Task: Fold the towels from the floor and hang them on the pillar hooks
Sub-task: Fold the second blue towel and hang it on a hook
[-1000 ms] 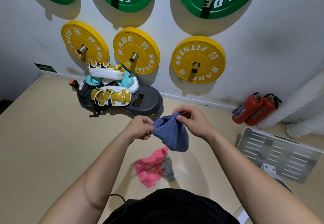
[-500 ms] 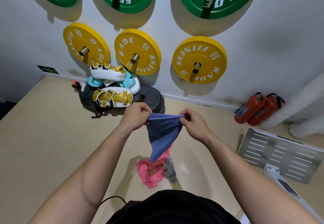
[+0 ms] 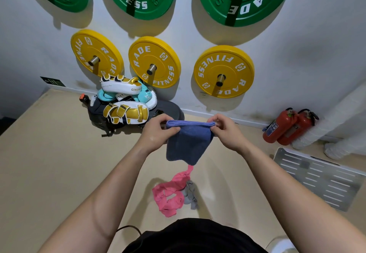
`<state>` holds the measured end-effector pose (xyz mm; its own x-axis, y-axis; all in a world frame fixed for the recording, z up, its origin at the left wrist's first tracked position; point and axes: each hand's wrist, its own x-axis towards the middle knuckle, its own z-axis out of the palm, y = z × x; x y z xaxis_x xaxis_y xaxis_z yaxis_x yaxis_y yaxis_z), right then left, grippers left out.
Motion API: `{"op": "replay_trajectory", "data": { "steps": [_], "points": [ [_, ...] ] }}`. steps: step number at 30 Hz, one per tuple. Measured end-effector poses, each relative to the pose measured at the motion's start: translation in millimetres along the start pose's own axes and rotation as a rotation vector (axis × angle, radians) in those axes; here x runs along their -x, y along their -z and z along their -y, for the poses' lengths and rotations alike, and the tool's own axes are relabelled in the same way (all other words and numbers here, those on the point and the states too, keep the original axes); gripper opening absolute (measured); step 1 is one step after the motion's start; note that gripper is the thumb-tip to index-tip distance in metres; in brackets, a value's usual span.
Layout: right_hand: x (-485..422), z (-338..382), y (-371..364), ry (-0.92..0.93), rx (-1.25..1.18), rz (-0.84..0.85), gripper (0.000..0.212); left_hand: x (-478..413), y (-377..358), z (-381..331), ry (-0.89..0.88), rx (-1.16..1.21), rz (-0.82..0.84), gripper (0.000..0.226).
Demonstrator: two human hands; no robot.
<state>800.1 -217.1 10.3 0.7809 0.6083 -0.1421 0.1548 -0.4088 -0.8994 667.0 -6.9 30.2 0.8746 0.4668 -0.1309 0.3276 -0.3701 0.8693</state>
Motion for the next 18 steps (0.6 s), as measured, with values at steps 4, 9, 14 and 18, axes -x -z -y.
{"op": "replay_trajectory", "data": {
  "steps": [4,9,14,18],
  "points": [
    [-6,22,13,0.016,0.140,0.208,0.025,0,-5,-10,-0.097,-0.004,0.024,0.014],
    [-16,64,7,0.284,0.450,0.312,0.018,-4,-6,-24,-0.145,0.003,-0.033,0.016],
    [-24,97,9,0.410,0.378,0.285,0.006,4,5,-20,-0.091,0.220,-0.002,0.028],
    [-27,126,16,0.478,0.308,0.283,0.010,8,-6,7,0.005,0.138,0.086,0.038]
  ]
}}
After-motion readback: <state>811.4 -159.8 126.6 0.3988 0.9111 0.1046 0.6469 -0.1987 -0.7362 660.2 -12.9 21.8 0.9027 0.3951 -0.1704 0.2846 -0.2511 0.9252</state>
